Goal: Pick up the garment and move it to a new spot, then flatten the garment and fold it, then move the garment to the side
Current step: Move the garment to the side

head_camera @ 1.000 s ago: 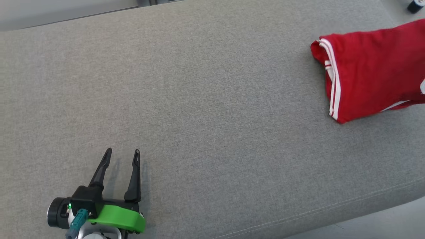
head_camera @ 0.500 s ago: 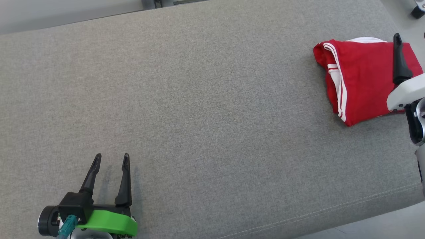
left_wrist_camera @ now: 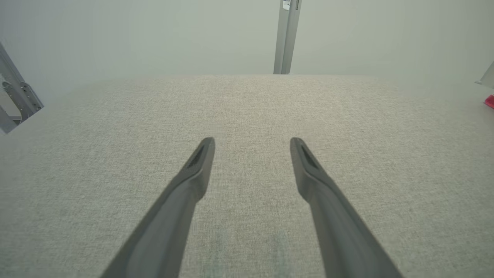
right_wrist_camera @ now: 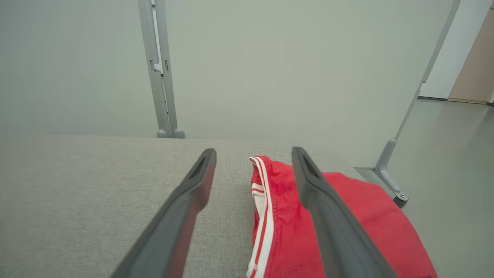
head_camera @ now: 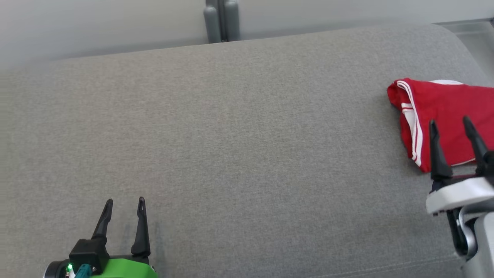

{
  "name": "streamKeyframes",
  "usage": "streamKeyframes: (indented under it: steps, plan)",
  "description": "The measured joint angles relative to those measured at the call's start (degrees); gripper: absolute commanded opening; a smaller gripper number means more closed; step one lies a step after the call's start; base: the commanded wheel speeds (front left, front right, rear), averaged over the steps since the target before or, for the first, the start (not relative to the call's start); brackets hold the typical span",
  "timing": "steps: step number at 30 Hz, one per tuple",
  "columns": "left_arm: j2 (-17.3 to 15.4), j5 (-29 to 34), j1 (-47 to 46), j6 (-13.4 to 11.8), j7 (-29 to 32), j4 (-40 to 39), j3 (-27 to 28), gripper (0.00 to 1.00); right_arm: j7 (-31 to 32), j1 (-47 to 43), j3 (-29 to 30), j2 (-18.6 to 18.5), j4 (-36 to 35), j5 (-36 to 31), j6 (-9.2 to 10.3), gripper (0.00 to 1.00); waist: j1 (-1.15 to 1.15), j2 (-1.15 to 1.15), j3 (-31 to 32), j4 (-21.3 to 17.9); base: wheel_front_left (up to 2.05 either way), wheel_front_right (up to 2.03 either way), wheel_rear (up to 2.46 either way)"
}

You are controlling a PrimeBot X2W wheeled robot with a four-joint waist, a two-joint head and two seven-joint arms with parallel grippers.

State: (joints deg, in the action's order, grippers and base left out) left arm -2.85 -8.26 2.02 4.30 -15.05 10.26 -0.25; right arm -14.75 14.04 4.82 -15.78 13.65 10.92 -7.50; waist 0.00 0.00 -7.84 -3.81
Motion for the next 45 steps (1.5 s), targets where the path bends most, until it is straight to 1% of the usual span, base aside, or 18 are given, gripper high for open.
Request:
streamKeyframes:
  steps: [3, 5, 8, 12, 15, 20, 28, 45]
  plan:
    - [0.0, 1.5, 0.0, 0.0, 0.0, 1.9, 0.3, 1.0, -0.2, -4.8, 2.1, 4.2, -1.5, -3.0, -0.02, 1.0, 0.0, 0.0, 1.7, 1.8, 0.0, 0.0, 0.0]
    - [0.0, 2.1, 0.2, -0.3, 0.0, 3.6, 0.7, 1.0, -0.2, -7.7, 3.7, 6.3, -2.3, -6.9, -0.04, 1.0, 0.0, 0.0, 3.0, 2.8, 0.0, 0.0, 0.0]
    - [0.0, 2.3, 0.7, -0.3, 0.0, 6.0, 1.6, 1.0, -0.3, -11.2, 5.1, 9.5, -2.4, -9.3, 0.0, 1.0, 0.0, 0.0, 5.0, 4.1, 0.0, 0.0, 0.0]
    - [0.0, 2.1, 0.6, -0.3, 0.0, 7.0, 3.1, 1.0, -0.3, -14.2, 5.5, 11.7, -1.2, -13.7, -0.03, 1.0, 0.0, 0.0, 7.3, 5.7, 0.0, 0.0, 0.0]
    - [0.0, 1.3, 0.6, 0.0, 0.0, 7.2, 3.4, 1.0, -0.3, -15.0, 5.3, 12.4, -0.4, -14.7, -0.03, 1.0, 0.0, 0.0, 8.1, 5.9, 0.0, 0.0, 0.0]
    - [0.0, 0.7, 0.5, 1.0, 0.0, 7.3, 3.1, 1.0, -0.3, -15.2, 7.3, 12.7, 0.0, -15.5, -0.03, 1.0, 0.0, 0.0, 8.3, 5.1, 0.0, 0.0, 0.0]
    - [0.0, 0.3, -0.1, 1.2, 0.0, 7.8, 3.4, 1.0, -0.3, -15.3, 7.6, 12.9, 0.5, -17.1, -0.03, 1.0, 0.0, 0.0, 8.2, 3.9, 0.0, 0.0, 0.0]
    - [0.0, 0.3, -0.2, 1.7, 0.0, 7.7, 3.3, 1.0, -0.3, -14.9, 9.3, 12.9, 1.9, -16.1, -0.03, 1.0, 0.0, 0.0, 8.1, 3.4, 0.0, 0.0, 0.0]
